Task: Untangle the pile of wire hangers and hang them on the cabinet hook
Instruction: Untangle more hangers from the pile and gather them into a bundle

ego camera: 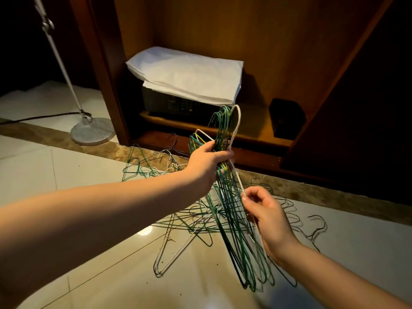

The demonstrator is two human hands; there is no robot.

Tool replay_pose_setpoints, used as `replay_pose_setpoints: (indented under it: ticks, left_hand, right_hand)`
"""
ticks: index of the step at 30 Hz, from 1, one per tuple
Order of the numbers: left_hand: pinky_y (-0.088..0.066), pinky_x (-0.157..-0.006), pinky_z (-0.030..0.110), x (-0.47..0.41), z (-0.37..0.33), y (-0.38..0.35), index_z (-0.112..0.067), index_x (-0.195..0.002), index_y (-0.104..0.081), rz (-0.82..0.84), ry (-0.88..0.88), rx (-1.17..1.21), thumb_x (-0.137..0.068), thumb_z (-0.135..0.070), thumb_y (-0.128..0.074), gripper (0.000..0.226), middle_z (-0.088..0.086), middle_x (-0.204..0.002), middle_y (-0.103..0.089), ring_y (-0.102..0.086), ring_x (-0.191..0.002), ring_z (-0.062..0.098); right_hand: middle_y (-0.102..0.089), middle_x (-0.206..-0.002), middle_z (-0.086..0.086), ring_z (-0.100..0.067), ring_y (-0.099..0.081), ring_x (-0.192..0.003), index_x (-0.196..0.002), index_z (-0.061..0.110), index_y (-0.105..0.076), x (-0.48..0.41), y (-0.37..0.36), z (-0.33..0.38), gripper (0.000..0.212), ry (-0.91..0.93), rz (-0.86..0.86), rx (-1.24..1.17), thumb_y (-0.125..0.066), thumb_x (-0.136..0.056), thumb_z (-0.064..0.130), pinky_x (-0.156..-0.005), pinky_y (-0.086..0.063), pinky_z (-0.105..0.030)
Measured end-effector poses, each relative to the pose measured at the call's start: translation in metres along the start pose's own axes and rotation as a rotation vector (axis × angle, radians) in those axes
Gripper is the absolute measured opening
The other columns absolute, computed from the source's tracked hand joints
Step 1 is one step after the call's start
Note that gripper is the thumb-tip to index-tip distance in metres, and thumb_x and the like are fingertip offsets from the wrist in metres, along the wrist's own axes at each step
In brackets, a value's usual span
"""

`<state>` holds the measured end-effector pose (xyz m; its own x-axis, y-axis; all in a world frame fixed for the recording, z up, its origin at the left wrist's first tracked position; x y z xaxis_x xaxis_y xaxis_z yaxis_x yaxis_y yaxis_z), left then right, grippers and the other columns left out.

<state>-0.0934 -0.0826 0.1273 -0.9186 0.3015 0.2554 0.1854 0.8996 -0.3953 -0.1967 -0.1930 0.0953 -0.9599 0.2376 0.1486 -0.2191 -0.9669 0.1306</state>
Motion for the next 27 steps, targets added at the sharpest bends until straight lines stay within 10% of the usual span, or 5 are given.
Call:
replay_pose_setpoints:
  ticks: [11, 19, 27]
  left_hand:
    - [-0.051, -0.065, 0.033, 0.005, 0.011, -0.006, -0.012, -0.086, -0.057, -0.060, -0.054, -0.223, -0.085, 0.006, -0.055, 0.018, 0.010, -0.081, -0.060, -0.062, -0.073, 0.021]
    - [-0.053, -0.057, 0.025, -0.010, 0.034, -0.004, -0.012, -0.097, -0.057, -0.086, -0.018, -0.290, -0.086, 0.004, -0.055, 0.020, 0.001, -0.079, -0.061, -0.065, -0.061, 0.010]
    - [-0.053, -0.059, 0.026, -0.026, 0.078, 0.014, -0.012, -0.091, -0.057, -0.181, 0.156, -0.330, -0.086, 0.008, -0.053, 0.020, 0.006, -0.084, -0.061, -0.064, -0.069, 0.015]
  right_hand:
    - [-0.057, -0.084, 0.000, -0.010, -0.052, -0.080, -0.089, 0.021, -0.059, -0.006, 0.009, -0.012, 0.014, 0.013, 0.214, 0.234, -0.047, -0.095, 0.017, -0.074, -0.043, -0.024]
    - [-0.060, -0.077, 0.008, -0.013, -0.056, -0.074, -0.075, 0.029, -0.060, -0.073, 0.054, -0.116, 0.018, -0.189, 0.033, 0.499, -0.053, -0.092, 0.029, -0.065, -0.040, -0.025]
    - [-0.060, -0.116, -0.017, -0.033, -0.056, -0.105, -0.109, 0.010, -0.056, -0.121, 0.137, -0.222, 0.024, -0.544, -0.086, 0.975, -0.046, -0.092, 0.024, -0.081, -0.044, -0.031]
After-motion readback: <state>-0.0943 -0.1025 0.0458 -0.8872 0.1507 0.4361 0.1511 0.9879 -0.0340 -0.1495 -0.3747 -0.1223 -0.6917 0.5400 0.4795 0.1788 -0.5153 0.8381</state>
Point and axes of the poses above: each hand's wrist, its own x-axis away from the middle knuckle, its own y-axis out of the back of the hand, z = x × y, the point moved 1 cm from there along -x, towards the middle knuckle
